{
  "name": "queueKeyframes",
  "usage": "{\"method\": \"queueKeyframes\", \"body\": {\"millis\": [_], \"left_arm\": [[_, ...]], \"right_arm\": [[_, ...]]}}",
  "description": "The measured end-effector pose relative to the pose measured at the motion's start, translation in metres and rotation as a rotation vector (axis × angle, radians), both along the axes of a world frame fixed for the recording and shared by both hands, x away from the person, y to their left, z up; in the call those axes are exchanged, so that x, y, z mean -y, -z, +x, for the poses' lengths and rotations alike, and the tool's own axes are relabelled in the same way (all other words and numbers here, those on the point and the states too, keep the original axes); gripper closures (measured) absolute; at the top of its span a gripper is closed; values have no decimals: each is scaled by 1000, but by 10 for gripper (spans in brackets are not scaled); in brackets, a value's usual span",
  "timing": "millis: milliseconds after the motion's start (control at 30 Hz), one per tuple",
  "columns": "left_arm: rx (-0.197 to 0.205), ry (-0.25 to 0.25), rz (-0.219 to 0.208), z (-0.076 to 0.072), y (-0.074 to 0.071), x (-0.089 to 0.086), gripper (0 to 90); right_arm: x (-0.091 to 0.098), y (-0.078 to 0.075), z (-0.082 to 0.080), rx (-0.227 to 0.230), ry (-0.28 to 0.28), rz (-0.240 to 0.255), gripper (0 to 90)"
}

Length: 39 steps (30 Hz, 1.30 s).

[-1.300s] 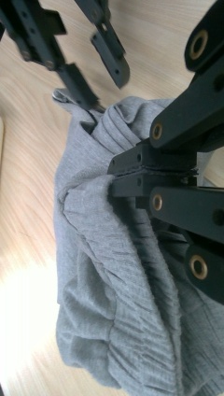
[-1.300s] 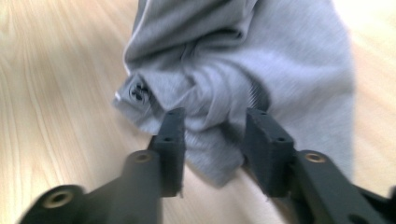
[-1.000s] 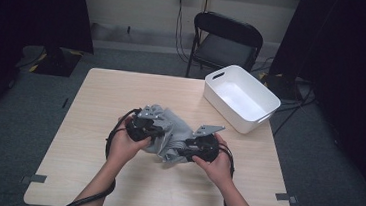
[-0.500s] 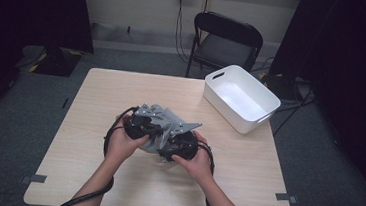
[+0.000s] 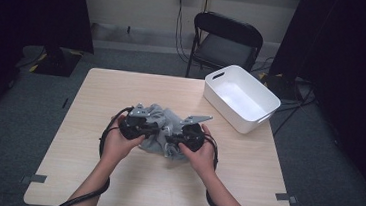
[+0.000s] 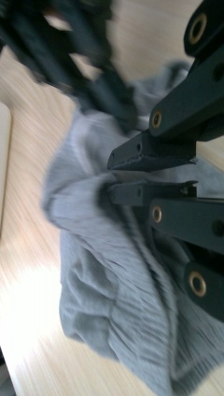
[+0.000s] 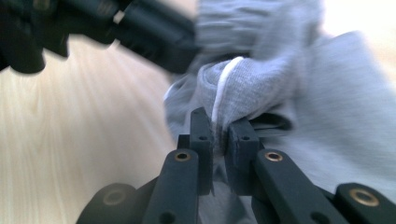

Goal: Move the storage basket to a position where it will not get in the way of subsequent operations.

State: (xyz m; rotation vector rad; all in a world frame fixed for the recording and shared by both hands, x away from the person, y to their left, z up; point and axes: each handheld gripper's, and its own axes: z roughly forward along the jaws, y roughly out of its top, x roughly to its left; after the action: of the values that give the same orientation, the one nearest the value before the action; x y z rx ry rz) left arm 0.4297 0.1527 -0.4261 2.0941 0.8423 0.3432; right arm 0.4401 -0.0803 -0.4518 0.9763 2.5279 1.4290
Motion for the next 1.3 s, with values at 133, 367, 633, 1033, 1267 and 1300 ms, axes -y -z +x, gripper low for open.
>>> {"method": "queueKeyframes", "body": {"millis": [133, 367, 633, 1033, 1267, 1300], "left_arm": [[20, -27, -2, -2, 3, -8, 685], [54, -118, 24, -6, 18, -29, 321], [9, -153, -12, -19, 46, -41, 275], [-18, -193, -18, -17, 65, -44, 523], [-46, -183, 23, -14, 59, -42, 712], [-46, -183, 23, -14, 59, -42, 720]], "right_arm": [[16, -4, 8, -22, 65, 46, 833], [35, 4, 15, -27, 110, 37, 828], [38, 13, 8, -14, 94, 17, 818], [38, 21, 1, 9, 73, -37, 687], [33, 11, -1, 49, 81, -48, 507], [33, 11, -1, 49, 81, -48, 507]]}}
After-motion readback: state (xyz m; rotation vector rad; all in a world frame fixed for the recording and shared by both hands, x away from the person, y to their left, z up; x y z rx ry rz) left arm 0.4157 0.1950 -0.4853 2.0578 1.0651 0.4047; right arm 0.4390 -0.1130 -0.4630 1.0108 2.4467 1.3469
